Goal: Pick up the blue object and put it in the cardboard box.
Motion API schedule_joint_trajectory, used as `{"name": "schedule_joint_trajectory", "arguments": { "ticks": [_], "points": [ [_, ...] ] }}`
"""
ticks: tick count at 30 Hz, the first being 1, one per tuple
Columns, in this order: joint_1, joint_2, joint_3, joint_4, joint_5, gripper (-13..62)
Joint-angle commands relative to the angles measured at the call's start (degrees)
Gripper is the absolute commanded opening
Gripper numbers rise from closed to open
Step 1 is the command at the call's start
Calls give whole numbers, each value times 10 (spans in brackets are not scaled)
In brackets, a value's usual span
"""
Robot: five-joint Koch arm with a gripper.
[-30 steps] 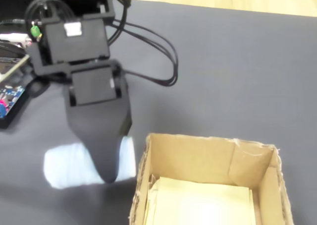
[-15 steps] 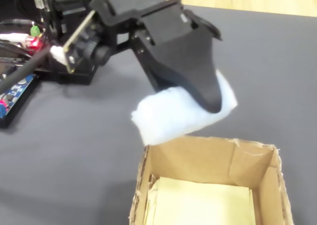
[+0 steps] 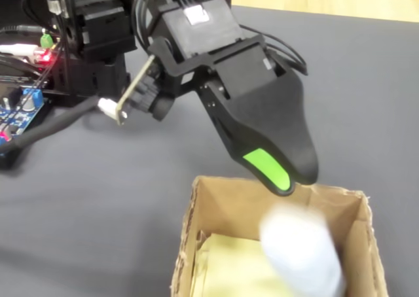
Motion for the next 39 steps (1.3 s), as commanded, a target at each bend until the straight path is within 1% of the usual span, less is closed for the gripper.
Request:
{"name": "schedule_joint_trajectory", "arguments": {
  "ticks": [1, 6, 11, 16, 18, 20, 27, 33, 36, 39],
  "points": [
    [-3, 30, -54, -38, 11, 308],
    [-31, 59, -40, -45, 35, 308],
    [-91, 103, -2, -55, 102, 308],
    [-170, 162, 85, -128, 168, 308],
    [-225, 200, 153, -164, 202, 309],
    [-250, 221, 181, -171, 210, 323],
    [-334, 306, 329, -228, 226, 324],
    [-399, 380, 424, -230, 224, 338],
    [-430, 410, 465, -230, 222, 339],
    [-444, 412, 503, -237, 222, 343]
  ]
}}
